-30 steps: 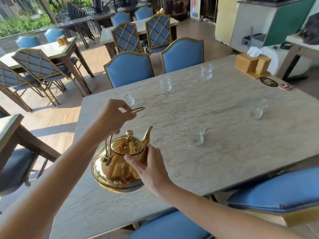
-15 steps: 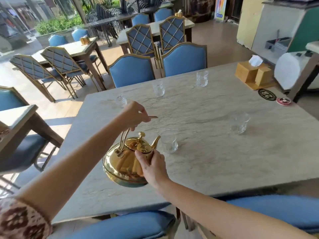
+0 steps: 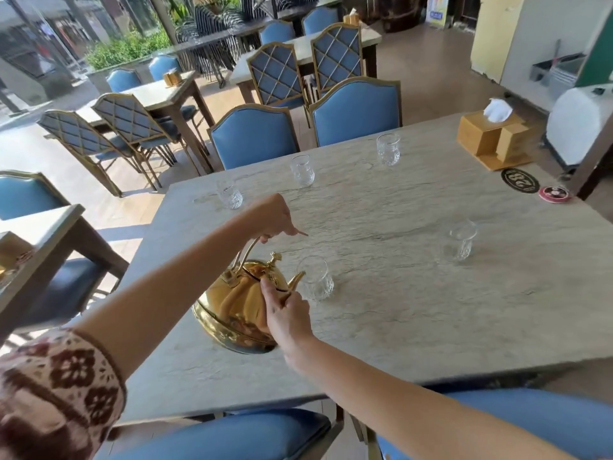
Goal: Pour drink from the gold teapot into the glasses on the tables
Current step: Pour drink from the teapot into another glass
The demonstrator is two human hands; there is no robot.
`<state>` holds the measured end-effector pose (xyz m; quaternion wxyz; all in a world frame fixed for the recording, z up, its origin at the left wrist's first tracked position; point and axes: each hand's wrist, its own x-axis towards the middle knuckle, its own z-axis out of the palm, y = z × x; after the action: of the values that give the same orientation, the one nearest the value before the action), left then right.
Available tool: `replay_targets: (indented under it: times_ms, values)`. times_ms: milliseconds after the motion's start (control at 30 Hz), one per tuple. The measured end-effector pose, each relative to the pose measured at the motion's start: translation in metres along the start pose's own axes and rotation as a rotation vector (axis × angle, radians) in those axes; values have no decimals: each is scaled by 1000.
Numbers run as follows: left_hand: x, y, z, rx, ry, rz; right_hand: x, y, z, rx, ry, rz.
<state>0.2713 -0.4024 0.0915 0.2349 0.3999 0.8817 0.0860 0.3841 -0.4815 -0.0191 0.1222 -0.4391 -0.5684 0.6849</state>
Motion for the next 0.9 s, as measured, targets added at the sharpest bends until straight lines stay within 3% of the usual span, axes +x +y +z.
replay_targets:
  times_ms: [900]
  values:
    - [15,20,-7,244,-119,6,10,-15,25,-22,74,28]
